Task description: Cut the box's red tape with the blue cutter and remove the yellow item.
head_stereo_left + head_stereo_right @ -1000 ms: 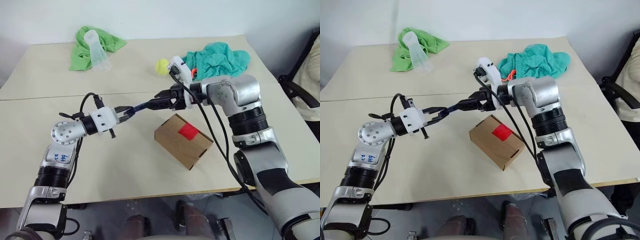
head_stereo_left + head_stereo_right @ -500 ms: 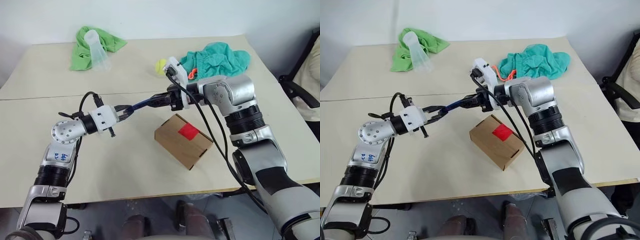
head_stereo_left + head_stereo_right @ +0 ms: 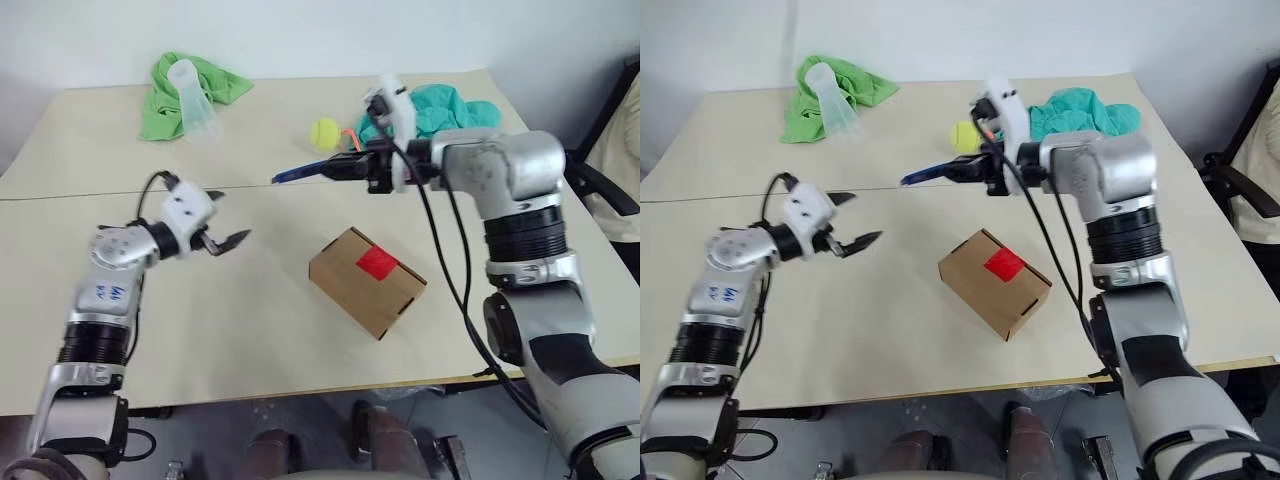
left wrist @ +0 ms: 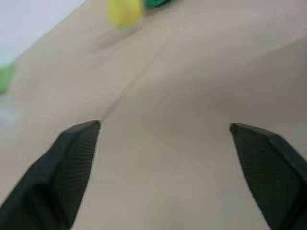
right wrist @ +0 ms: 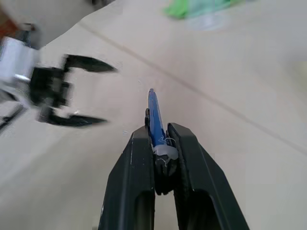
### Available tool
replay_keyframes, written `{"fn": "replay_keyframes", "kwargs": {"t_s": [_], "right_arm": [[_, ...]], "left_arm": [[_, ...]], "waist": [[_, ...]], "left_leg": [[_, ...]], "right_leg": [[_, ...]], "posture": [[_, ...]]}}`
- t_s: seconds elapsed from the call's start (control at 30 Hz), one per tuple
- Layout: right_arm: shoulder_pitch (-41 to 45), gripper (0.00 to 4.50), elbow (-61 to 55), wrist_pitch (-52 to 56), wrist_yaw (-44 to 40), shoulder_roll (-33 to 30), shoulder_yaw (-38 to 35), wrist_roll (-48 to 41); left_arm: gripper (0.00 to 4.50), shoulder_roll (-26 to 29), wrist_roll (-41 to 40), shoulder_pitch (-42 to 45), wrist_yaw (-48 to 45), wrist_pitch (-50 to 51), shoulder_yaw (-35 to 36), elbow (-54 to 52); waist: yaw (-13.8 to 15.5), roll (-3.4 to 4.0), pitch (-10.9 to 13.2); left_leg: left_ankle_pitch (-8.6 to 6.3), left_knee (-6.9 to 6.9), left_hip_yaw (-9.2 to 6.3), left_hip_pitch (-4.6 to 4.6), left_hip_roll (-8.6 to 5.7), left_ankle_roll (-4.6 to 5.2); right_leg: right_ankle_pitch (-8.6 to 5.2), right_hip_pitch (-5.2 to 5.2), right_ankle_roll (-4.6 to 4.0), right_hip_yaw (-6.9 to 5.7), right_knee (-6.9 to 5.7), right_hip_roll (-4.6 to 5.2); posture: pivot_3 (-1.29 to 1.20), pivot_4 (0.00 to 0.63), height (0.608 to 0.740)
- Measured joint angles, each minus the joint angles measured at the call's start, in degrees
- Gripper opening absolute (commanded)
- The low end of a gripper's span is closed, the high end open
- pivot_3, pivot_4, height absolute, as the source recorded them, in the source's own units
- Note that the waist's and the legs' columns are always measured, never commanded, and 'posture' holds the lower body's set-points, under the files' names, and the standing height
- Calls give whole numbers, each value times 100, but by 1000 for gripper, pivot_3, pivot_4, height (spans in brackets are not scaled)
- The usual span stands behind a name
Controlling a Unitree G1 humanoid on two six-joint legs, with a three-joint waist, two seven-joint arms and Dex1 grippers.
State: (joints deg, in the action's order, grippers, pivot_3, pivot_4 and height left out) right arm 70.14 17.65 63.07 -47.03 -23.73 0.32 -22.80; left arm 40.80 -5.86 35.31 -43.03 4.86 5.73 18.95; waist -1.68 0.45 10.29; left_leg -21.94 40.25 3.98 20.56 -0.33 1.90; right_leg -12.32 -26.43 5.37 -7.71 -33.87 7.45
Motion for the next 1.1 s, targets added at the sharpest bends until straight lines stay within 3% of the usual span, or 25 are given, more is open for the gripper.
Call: {"fn": "replay_keyframes", "kwargs": {"t_s": [0.23,0.6,0.73,0.9,1.1], "right_arm": [[-206,144,-303,204,336,-73,-229,-121],[-492,144,-931,562,688,-432,-574,-345],[-754,144,-1342,846,829,-764,-760,-448],[-1195,144,-2140,1441,1069,-1127,-873,-598],[-1554,144,-3164,2212,1331,-1368,-983,-826]], "left_arm": [[4500,-71,-377,39,-275,838,63,-226],[4500,-621,-854,510,-833,1991,-525,-928],[3649,-1043,-975,905,-1098,2217,-902,-944],[2107,-1539,-1025,1255,-1421,2608,-1472,-937],[298,-1663,-1014,1561,-1771,3125,-1968,-894]], "waist": [[2,0,0],[30,-1,1],[36,-2,1],[31,-2,1],[25,-2,1]], "left_leg": [[1,1,3,-1,0,-1],[1,4,2,0,-3,-1],[2,4,3,0,-3,0],[2,5,13,-3,-2,0],[3,5,18,-12,1,-1]], "right_leg": [[0,1,0,1,-5,-2],[1,5,2,6,-3,-2],[2,5,3,6,-3,-4],[2,5,3,11,-4,-7],[3,5,0,23,-10,-9]], "posture": [[0,150,740],[0,150,740],[0,150,740],[0,150,740],[0,150,740]]}}
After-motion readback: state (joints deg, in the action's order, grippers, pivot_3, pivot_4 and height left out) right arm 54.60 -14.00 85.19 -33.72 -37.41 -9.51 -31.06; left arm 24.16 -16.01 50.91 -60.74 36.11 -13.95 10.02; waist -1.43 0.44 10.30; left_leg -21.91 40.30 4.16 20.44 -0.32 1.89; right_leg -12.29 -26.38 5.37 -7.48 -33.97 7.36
